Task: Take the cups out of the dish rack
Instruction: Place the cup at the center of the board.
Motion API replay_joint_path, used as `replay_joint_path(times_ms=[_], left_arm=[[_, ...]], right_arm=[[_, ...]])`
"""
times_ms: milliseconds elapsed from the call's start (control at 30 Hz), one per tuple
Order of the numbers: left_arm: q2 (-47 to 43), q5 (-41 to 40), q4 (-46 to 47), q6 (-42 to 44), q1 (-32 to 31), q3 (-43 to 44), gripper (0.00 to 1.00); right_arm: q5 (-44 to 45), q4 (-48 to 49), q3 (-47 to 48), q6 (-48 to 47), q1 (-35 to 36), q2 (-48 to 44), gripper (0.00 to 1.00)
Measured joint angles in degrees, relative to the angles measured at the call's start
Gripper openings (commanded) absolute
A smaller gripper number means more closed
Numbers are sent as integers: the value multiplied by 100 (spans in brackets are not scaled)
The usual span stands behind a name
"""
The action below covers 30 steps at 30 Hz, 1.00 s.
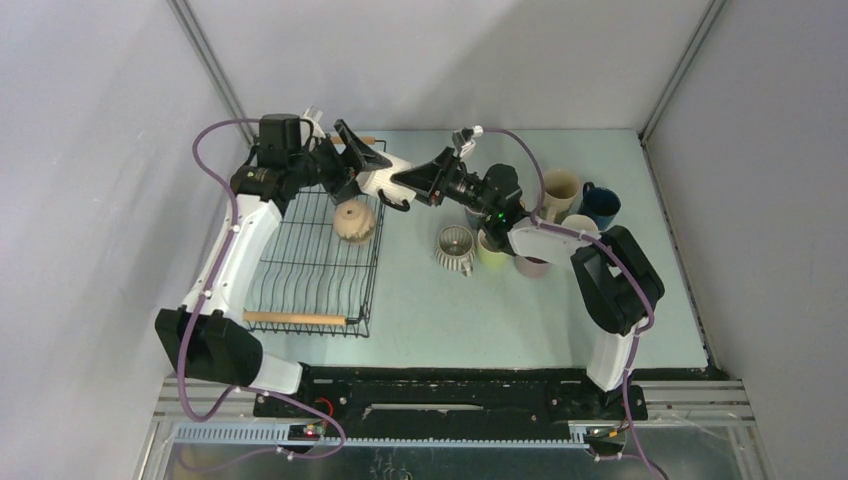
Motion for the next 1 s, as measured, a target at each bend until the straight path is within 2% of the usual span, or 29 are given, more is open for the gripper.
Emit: replay_joint_path(times_ms=[167,233,300,400,500,600,667,1000], left_arm=[[-125,284,654,-549,42,-417,9],[-181,422,914,-793,46,-568,15],[-256,579,1191,-1102,48,-723,27],[-354,667,1453,-1283,46,-850,51],[-407,708,1644,-1429,44,-966,80],[-457,765,1864,-1561,39,-1110,96],[-487,833,2024,-1663,37,-1213,100],[-675,1296,3171,-2514,-17,-1604,100]], right_arm=[[-24,166,0,208,-26,-46,20],[-20,232,0,293,-28,-122,10],[-20,293,0,313,-26,-199,0],[-28,306,0,243,-44,-286,0],[-35,321,-2,203,-46,-323,0],[-22,321,-55,157,-48,-382,0],[-13,299,-109,109,-48,-455,0],[4,245,-326,94,-142,-933,0]])
